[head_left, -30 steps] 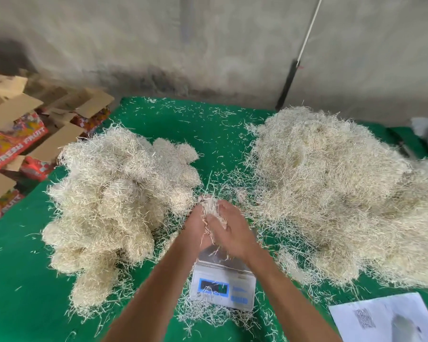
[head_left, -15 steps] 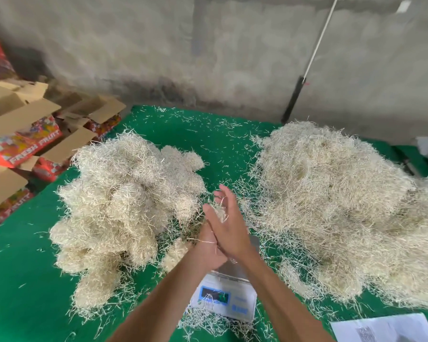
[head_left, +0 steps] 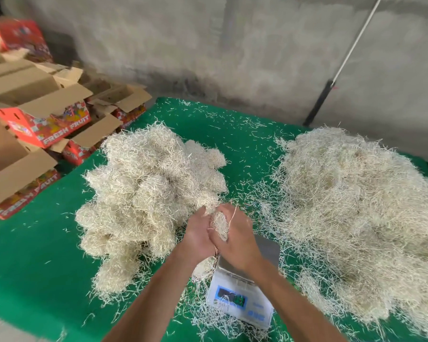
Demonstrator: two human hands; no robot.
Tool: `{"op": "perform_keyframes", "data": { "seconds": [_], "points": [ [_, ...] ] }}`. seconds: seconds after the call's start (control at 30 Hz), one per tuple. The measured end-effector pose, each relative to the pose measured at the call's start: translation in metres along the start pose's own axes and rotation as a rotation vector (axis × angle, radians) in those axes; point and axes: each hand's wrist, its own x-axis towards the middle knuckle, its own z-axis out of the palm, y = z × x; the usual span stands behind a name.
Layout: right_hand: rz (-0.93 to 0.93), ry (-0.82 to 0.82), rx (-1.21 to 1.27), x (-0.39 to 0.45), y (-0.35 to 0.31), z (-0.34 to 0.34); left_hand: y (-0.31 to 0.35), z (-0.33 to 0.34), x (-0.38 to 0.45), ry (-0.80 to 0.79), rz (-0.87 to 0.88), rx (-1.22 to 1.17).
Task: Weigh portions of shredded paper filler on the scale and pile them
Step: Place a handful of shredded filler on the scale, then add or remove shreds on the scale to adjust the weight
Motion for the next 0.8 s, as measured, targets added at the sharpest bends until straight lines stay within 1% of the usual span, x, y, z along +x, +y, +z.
{"op": "perform_keyframes", "data": {
  "seconds": [0.07, 0.1, 0.13, 0.17, 0.2, 0.23, 0.27, 0.3, 0.33, 0.37, 0.47, 0.53, 0.63, 0.7, 0.8],
  "points": [
    [0.030, -0.120, -0.013, 0.013, 0.001, 0.010, 0.003, -0.016, 0.004, 0.048, -0.009, 0.007],
    [0.058, -0.141, -0.009, 0.024, 0.001, 0.012, 0.002, -0.024, 0.005, 0.060, 0.027, 0.030],
    [0.098, -0.125, 0.023, 0.035, 0.000, 0.014, 0.001, -0.033, 0.006, 0.084, 0.104, 0.086],
    [0.161, -0.088, 0.100, 0.047, -0.003, 0.014, 0.000, -0.040, 0.006, 0.140, 0.203, 0.159],
    [0.227, -0.064, 0.206, 0.058, -0.008, 0.014, 0.001, -0.046, 0.005, 0.222, 0.293, 0.232],
    [0.282, -0.080, 0.322, 0.070, -0.013, 0.016, 0.002, -0.052, 0.004, 0.285, 0.356, 0.250],
    [0.326, -0.131, 0.411, 0.081, -0.020, 0.017, 0.005, -0.058, 0.003, 0.328, 0.382, 0.229],
    [0.361, -0.203, 0.445, 0.091, -0.026, 0.016, 0.008, -0.062, 0.001, 0.355, 0.378, 0.200],
    [0.380, -0.270, 0.414, 0.098, -0.031, 0.014, 0.011, -0.066, -0.001, 0.381, 0.354, 0.186],
    [0.377, -0.294, 0.342, 0.102, -0.034, 0.011, 0.013, -0.069, -0.002, 0.392, 0.333, 0.195],
    [0.261, -0.189, 0.122, 0.108, -0.028, -0.001, 0.009, -0.076, 0.001, 0.380, 0.271, 0.189],
    [0.223, -0.197, 0.048, 0.103, -0.023, -0.011, -0.001, -0.071, 0.003, 0.366, 0.241, 0.238],
    [0.243, -0.220, 0.010, 0.084, -0.005, -0.020, -0.017, -0.050, 0.010, 0.315, 0.252, 0.278],
    [0.295, -0.199, 0.019, 0.066, 0.014, -0.027, -0.027, -0.029, 0.017, 0.229, 0.248, 0.368],
    [0.377, -0.130, 0.024, 0.037, 0.047, -0.044, -0.045, 0.003, 0.032, 0.023, 0.277, 0.683]
  ]
}}
